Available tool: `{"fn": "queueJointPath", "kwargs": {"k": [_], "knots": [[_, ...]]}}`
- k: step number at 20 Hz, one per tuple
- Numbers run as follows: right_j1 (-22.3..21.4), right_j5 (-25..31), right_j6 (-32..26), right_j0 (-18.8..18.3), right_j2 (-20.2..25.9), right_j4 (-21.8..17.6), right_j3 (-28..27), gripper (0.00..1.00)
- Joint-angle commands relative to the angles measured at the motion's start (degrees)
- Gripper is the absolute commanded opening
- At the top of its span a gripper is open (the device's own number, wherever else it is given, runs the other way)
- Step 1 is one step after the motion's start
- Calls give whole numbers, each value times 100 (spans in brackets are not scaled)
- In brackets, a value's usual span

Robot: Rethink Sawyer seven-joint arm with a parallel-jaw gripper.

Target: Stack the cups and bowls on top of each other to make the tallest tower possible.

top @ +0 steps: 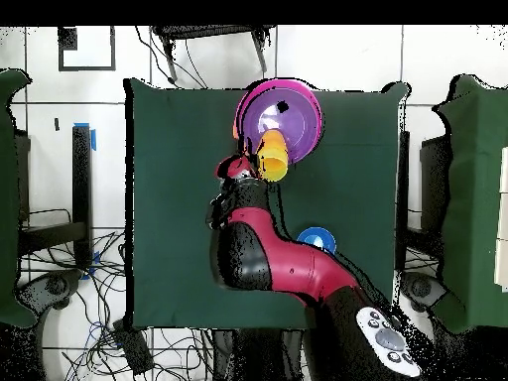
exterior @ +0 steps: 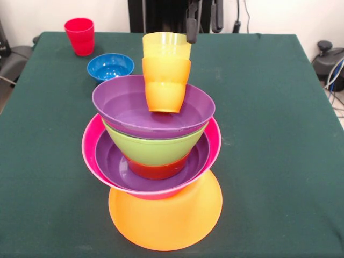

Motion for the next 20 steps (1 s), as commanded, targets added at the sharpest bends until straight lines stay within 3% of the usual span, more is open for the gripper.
{"fn": "queueJointPath", "kwargs": {"k": [1,13,20], "knots": [[255,75,1147,-7,325,-327,273,100],[-126,312,1195,-260,493,-402,580,100],[-19,164,1159,-267,516,-375,614,100]]}}
